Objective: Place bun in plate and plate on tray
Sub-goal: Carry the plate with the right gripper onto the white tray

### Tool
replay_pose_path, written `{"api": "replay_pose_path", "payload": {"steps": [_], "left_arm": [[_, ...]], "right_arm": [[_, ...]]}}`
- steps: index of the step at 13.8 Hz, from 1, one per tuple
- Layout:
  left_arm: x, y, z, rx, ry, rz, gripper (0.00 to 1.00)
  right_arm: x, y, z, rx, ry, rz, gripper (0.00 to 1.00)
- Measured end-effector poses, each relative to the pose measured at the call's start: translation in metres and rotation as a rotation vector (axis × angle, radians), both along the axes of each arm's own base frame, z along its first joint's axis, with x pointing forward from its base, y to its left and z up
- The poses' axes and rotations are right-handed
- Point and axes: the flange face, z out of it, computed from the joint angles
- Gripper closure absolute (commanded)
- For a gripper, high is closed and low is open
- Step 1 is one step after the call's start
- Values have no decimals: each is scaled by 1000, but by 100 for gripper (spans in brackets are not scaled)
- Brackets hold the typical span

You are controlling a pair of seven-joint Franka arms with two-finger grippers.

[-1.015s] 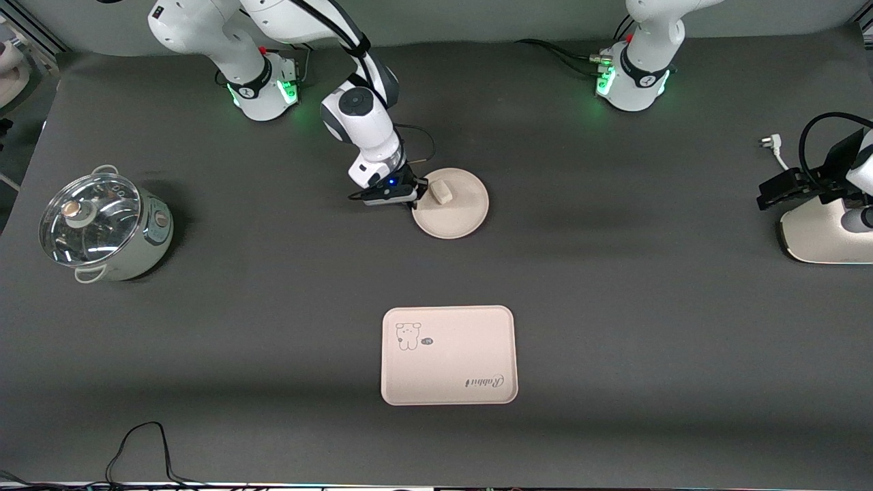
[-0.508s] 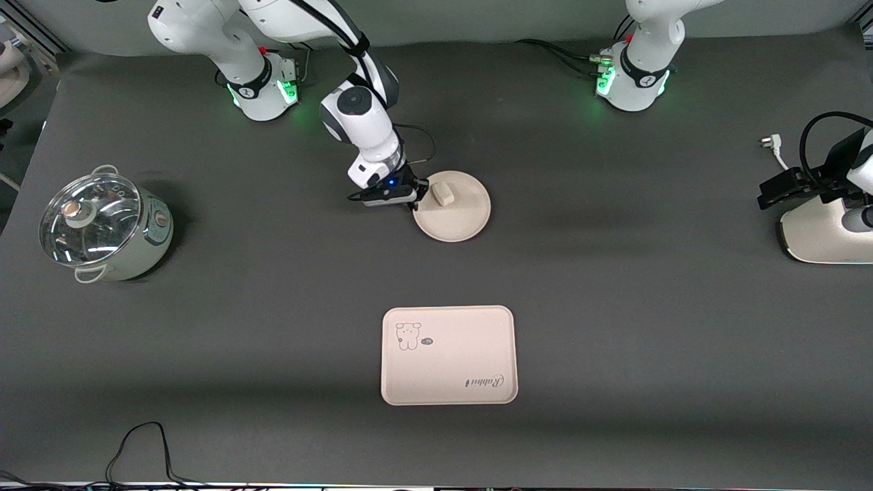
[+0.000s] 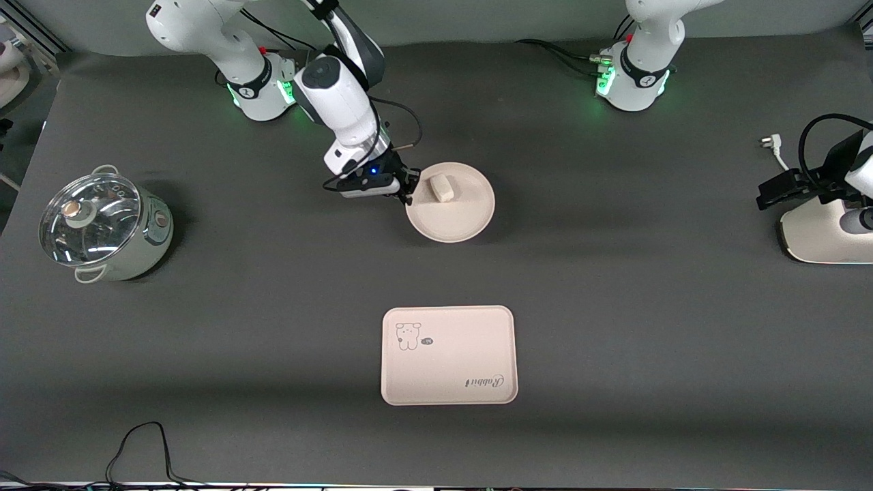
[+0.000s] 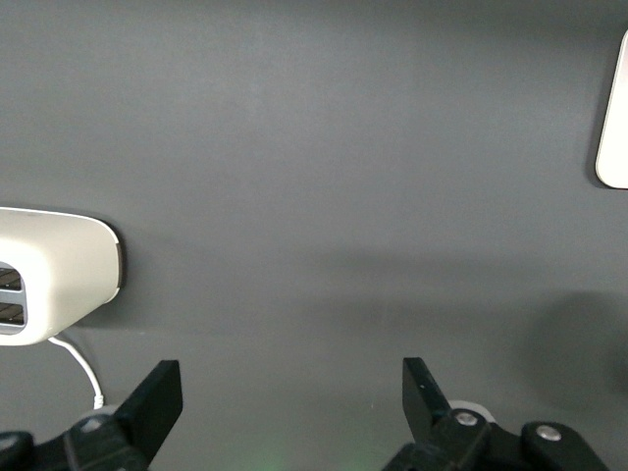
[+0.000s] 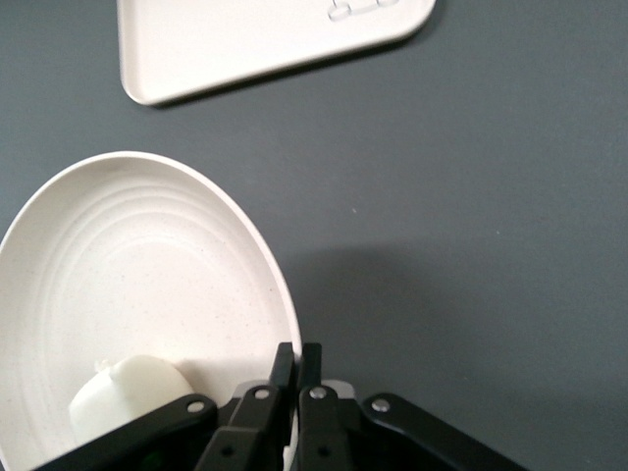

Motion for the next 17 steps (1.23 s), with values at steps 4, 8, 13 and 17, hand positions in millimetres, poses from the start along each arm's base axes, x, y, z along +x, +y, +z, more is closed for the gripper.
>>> {"api": "replay_pose_path", "payload": {"steps": [4, 8, 13, 17], "left_arm": [[1, 0, -1, 0, 2, -1, 0], [1, -2, -1, 0, 2, -6, 0], [1, -3, -1, 41, 2, -20, 0], [-1, -17, -3, 52, 28, -45, 0]], "right_arm": [[36, -5, -2, 8, -11, -55, 100], [128, 9, -11, 13, 7, -149, 100], [237, 23, -5, 41, 14, -218, 100], [283, 11, -31, 29, 19, -247, 100]]}}
